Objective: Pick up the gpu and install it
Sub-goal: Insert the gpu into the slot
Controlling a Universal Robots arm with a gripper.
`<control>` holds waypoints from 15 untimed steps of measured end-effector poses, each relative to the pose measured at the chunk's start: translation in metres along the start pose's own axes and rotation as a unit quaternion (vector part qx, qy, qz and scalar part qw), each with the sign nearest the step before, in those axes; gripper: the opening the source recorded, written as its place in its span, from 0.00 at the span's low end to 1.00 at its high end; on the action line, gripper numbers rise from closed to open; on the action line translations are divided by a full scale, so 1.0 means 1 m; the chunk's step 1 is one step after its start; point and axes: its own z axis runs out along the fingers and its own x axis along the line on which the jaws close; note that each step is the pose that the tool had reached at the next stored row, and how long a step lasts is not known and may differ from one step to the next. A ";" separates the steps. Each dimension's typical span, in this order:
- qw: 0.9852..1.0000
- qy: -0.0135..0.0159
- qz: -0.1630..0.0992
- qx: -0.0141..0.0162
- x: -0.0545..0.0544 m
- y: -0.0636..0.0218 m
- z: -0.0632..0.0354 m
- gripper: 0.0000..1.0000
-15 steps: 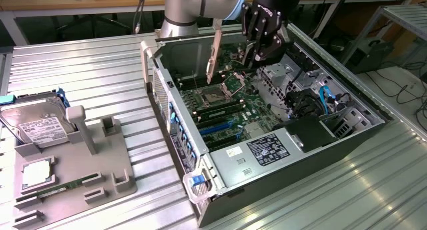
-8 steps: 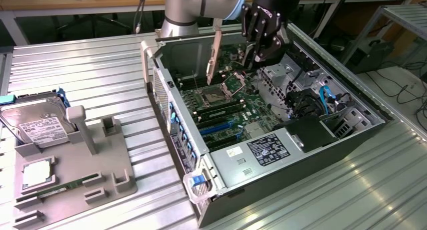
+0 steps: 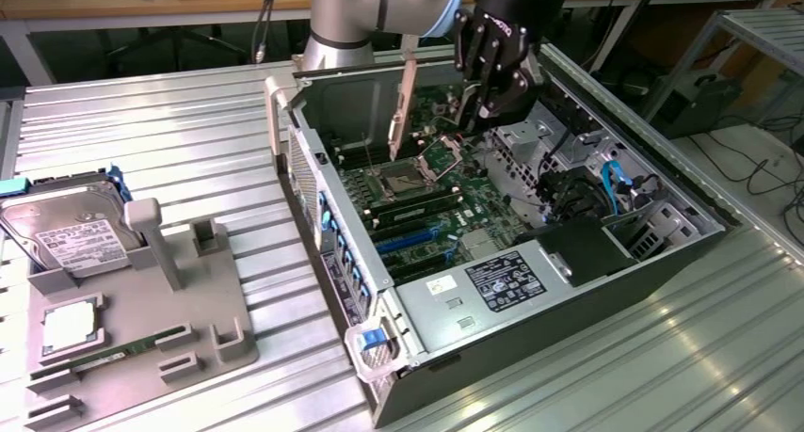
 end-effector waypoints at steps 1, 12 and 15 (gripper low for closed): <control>1.000 0.000 0.000 0.000 0.000 0.0000 0.0003 0.28; 1.000 0.000 0.000 0.000 0.000 0.0000 0.0033 0.28; 1.000 0.000 0.000 0.000 0.000 0.0000 0.0042 0.28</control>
